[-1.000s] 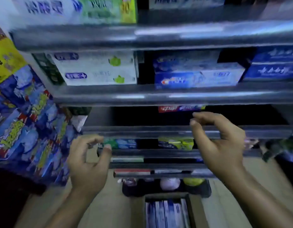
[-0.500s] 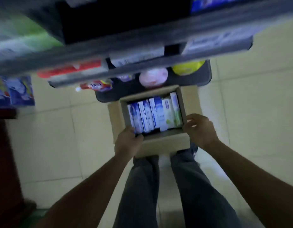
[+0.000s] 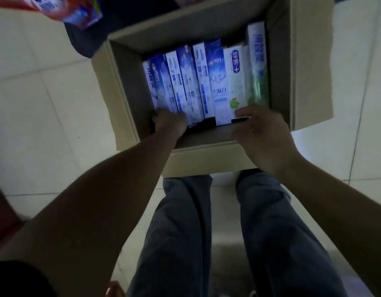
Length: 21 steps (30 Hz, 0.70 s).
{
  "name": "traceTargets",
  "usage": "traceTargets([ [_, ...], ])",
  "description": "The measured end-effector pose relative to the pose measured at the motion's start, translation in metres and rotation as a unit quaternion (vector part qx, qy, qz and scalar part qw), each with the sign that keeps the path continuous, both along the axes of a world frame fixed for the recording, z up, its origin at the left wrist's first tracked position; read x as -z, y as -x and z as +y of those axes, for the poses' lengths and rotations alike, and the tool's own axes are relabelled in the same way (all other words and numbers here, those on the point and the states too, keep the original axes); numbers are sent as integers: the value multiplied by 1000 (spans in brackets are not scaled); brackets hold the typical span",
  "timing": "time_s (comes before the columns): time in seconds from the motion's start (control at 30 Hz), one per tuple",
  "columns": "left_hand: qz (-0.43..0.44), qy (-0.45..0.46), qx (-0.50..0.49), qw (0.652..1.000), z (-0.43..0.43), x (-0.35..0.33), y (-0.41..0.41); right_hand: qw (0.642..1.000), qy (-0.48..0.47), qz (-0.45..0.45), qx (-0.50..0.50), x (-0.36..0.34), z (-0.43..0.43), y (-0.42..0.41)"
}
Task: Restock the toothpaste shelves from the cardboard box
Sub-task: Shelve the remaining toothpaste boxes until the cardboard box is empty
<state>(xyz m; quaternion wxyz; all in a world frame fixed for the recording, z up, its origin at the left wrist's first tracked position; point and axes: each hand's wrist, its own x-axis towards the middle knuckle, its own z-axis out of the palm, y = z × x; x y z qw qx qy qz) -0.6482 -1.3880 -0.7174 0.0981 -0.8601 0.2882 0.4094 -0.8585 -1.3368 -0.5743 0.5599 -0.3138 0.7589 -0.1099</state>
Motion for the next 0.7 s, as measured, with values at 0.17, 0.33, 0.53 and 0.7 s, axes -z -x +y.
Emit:
traceTargets([
  [0.17,-18,41,4,999,2,-13,2,999,-33,-4,-10,4,5,-4],
  [0.33,88,72,-93,989,6,-80,4,997,-55,-44,22,-12,-3,-8],
  [0.53,340,19,-255,905,19,-180,18,972,-18,-234,-10,-34,-8,-33],
  [0.7,372,-16,-195,907,15,-194,33,989,133,-59,-10,-36,1,-40],
])
